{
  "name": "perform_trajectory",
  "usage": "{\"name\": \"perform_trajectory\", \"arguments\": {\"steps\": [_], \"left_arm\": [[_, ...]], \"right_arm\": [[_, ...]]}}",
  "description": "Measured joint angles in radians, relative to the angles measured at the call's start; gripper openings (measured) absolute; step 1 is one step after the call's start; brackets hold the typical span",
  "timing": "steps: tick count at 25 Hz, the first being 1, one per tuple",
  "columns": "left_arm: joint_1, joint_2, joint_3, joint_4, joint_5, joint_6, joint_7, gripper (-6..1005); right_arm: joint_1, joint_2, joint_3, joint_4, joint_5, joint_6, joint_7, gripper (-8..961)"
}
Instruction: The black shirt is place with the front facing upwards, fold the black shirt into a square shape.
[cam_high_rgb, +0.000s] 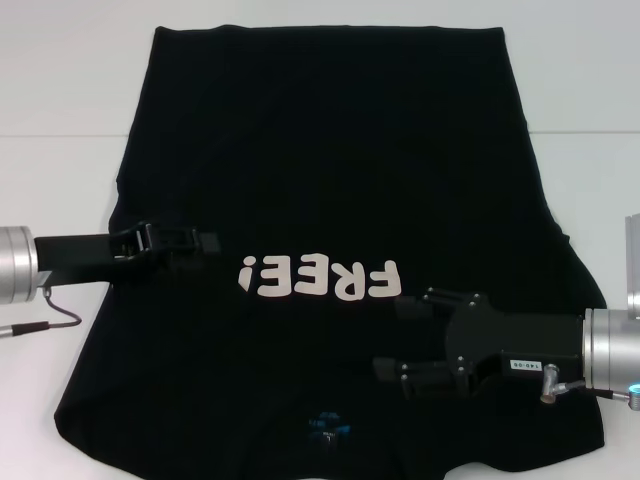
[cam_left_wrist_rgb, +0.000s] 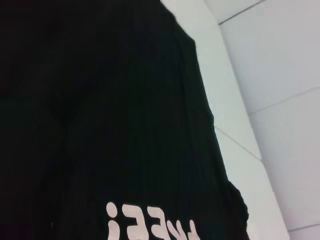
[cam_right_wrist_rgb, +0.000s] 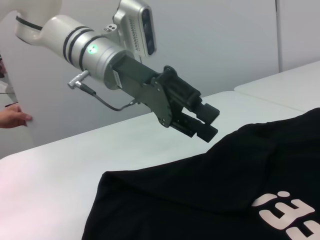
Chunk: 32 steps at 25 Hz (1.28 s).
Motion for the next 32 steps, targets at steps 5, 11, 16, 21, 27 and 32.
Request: {"name": "perform_trajectory", "arguments": {"steps": [5,11,16,21,27,32], "left_arm": [[0.029,-0.002,-0.001,0.009,-0.028,0.037,0.227,340],[0.125,-0.053,-0.001,0.053,-0.118,0.128,0.702,583],[0.222,-0.131,-0.005,0.11,-0.176,0.188,1.116,826],[0.261,-0.151,0.004,0.129,-0.183,0.231,1.277,922],[0.269,-0.143,0.013,0.124,-0.174,0.245,1.308,924],[0.271,-0.132,0.016,0.121,-0.173,0.253,1.323,925]], "right_arm": [[-0.003,0.0,0.0,0.0,0.006,0.023,0.0,941],[-0.046,-0.008,0.007,-0.007,0.091,0.061,0.003,941],[-0.093,-0.012,0.069,-0.076,0.1,0.091,0.117,941],[-0.153,-0.028,0.09,-0.243,0.033,0.1,0.438,941],[-0.172,-0.044,0.148,-0.5,-0.21,0.003,0.933,941],[-0.101,-0.083,0.271,-0.59,-0.44,-0.158,1.26,941]]}}
